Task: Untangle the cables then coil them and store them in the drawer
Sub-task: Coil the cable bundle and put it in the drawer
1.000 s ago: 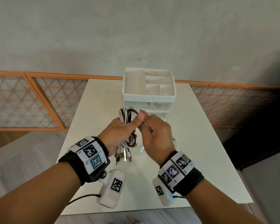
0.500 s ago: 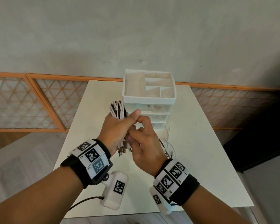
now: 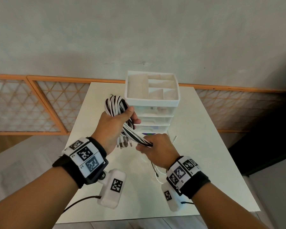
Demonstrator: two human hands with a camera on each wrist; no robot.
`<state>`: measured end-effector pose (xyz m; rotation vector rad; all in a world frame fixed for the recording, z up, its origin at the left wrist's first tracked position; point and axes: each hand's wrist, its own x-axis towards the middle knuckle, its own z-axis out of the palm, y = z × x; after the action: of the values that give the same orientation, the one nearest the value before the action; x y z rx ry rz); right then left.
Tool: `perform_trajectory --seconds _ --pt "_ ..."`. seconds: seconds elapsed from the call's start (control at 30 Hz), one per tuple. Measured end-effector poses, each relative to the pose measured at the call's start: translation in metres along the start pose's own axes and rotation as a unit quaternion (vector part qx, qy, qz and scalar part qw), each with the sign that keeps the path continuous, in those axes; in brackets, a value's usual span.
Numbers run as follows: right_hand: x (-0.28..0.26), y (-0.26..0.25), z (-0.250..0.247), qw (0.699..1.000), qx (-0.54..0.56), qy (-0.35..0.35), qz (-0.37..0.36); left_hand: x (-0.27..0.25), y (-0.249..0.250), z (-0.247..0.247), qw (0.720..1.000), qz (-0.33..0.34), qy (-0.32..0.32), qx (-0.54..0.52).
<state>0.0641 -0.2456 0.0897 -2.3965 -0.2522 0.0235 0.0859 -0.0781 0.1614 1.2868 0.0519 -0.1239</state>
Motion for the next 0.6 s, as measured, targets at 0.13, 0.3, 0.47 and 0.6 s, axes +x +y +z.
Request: perform_trajectory --seconds 0.13,0.3,0.47,0.6 --pt "0.005 0.012 -0.004 0.997 -0.068 0.004 0.035 0.000 0.002 -0.001 0.998 0.041 -0.017 0.037" --pt "0.012 0.034 -0.023 0.992 -0.065 0.003 0.110 0.005 0.014 -0.005 0.996 0.082 0.015 0.022" --pt "0.015 0.064 -0.049 0.969 -0.084 0.147 0.181 0.015 0.042 -0.017 0.991 0.126 0.018 -0.033" --pt "0.024 0.062 -0.065 0.938 -0.044 0.326 0.110 0.021 0.045 -0.017 0.989 0.139 0.024 -0.047"
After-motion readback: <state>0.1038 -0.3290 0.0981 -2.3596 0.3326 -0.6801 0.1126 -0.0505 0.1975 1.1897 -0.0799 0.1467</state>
